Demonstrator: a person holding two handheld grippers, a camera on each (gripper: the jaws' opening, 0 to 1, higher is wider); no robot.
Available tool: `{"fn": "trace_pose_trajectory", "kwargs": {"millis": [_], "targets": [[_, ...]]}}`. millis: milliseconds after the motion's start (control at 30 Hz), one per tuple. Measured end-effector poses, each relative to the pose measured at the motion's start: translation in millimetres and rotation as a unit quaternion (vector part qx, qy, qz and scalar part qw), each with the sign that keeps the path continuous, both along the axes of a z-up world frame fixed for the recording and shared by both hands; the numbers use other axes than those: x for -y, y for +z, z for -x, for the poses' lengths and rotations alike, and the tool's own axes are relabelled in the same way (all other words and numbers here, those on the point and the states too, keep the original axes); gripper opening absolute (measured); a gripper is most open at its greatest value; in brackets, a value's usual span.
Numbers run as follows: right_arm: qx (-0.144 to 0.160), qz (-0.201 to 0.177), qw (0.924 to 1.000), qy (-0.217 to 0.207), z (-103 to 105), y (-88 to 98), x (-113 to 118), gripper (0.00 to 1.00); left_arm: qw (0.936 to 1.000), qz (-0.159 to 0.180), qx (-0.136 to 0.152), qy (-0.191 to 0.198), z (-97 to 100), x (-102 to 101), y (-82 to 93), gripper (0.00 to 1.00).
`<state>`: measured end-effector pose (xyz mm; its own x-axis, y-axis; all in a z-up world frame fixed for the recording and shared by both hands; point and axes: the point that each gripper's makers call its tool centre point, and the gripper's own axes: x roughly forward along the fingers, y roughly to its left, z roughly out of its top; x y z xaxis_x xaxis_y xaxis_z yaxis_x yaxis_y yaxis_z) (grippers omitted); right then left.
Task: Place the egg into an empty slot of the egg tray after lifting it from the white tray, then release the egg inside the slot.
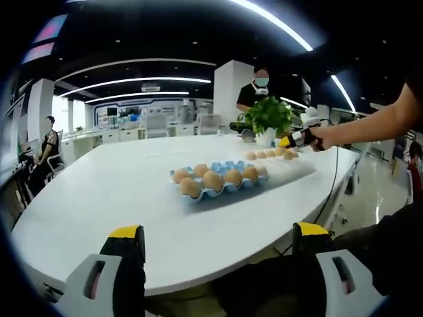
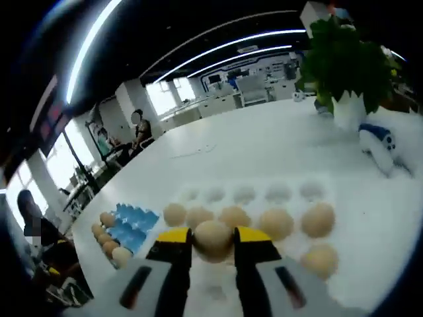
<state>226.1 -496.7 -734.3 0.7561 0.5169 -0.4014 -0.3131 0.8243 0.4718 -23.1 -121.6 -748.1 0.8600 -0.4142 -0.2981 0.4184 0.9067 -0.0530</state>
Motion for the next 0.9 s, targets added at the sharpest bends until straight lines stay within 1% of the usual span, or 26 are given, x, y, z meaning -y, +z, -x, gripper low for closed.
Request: {"fn": "trace_pose_trajectory", "kwargs": {"millis": [67, 100, 133, 167, 367, 400, 500, 633, 667, 833, 900], "targets": [[0.002, -0.020, 0.9997, -0.014, 0, 1.3, 4, 0.25, 1.0000, -0.001, 0.000, -0.003, 0.6, 3, -0.4, 0.94], [-0.003, -0.028, 0.9994, -0.019, 3, 0.2, 4, 0.25, 1.0000, -0.001, 0.000, -0.003, 1.1, 4, -0.5, 0.94], [-0.006, -0.021, 0.9996, -0.016, 4, -2.7, 5, 0.25, 1.0000, -0.002, 0.001, -0.003, 1.3, 4, -0.5, 0.94], [-0.009, -0.022, 0.9996, -0.018, 3, -3.8, 6, 0.25, 1.0000, -0.002, 0.001, -0.003, 1.5, 4, -0.6, 0.93], [-0.015, -0.052, 0.9982, -0.027, 2, -1.9, 1, 0.25, 1.0000, -0.004, 0.001, -0.002, 1.8, 4, -0.1, 0.93], [-0.020, -0.065, 0.9974, -0.024, 3, -1.3, -6, 0.25, 1.0000, -0.004, 0.001, -0.002, 1.5, 3, -0.2, 0.93], [-0.018, -0.076, 0.9968, -0.018, 5, 0.1, -18, 0.25, 1.0000, -0.005, 0.001, 0.001, 0.8, 1, 0.6, 0.93], [-0.028, -0.093, 0.9953, -0.002, 7, -2.2, -40, 0.25, 1.0000, -0.005, 0.006, 0.002, 0.0, 2, 3.8, 0.93], [-0.033, -0.100, 0.9944, 0.006, 7, -3.4, -49, 0.25, 1.0000, -0.006, 0.007, 0.002, -0.2, 2, 4.1, 0.93], [-0.042, -0.118, 0.9919, 0.023, 9, -6.1, -77, 0.25, 1.0000, -0.006, 0.008, 0.002, -0.1, 2, 5.2, 0.93], [-0.044, -0.121, 0.9910, 0.035, 9, -7.1, -94, 0.25, 1.0000, -0.006, 0.006, 0.002, 0.0, 2, 4.7, 0.93]]}}
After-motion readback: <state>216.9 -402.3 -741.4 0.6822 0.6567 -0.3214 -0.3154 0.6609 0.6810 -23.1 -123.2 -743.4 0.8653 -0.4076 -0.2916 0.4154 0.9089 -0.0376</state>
